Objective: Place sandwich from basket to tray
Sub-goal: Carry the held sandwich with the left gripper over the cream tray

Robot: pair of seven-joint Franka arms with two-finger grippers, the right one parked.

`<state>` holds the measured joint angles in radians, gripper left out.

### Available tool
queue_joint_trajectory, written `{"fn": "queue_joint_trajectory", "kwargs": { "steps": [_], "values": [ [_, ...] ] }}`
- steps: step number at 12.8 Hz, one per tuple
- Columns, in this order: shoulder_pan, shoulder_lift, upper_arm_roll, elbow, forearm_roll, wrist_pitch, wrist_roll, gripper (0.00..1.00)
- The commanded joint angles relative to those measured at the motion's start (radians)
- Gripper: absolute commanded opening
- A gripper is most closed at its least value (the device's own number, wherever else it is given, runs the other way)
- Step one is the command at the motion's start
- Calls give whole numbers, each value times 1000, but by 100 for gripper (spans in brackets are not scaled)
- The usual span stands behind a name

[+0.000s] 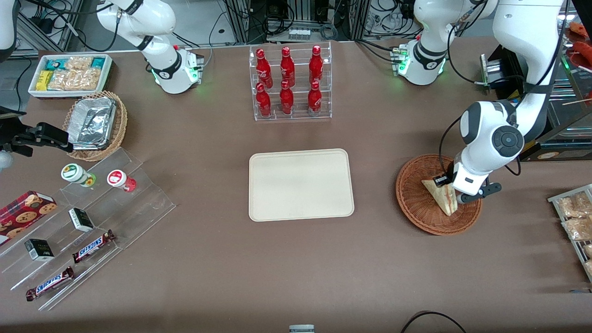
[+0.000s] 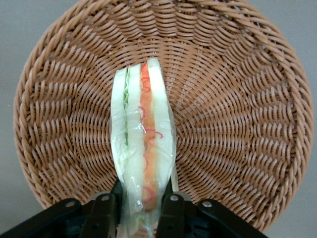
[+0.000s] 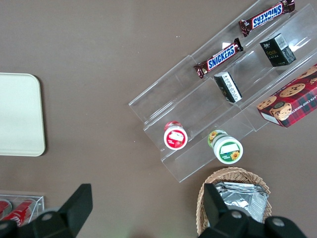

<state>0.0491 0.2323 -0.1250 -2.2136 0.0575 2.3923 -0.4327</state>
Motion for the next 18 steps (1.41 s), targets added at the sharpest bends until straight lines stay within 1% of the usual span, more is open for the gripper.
{"fn": "queue_joint_trajectory", "kwargs": {
  "steps": [1, 3, 5, 7, 8, 9, 10, 11, 14, 16, 18],
  "values": [
    [-6, -86, -10, 73, 44, -182, -15, 0],
    [-44, -99, -43, 220, 51, -391, -17, 0],
    [-96, -90, -60, 360, 51, -538, -20, 0],
    [-158, -85, -61, 455, 35, -626, -24, 0],
    [-201, -82, -61, 492, 25, -640, -31, 0],
    [-236, -71, -62, 514, -5, -640, -59, 0],
    [-292, -50, -61, 535, -28, -640, -93, 0],
    [-348, -25, -61, 552, -25, -631, -125, 0],
    [-480, 122, -61, 681, -19, -630, -219, 0],
    [-544, 203, -61, 747, -19, -611, -248, 0],
    [-598, 278, -59, 781, -15, -561, -313, 0]
  ]
}}
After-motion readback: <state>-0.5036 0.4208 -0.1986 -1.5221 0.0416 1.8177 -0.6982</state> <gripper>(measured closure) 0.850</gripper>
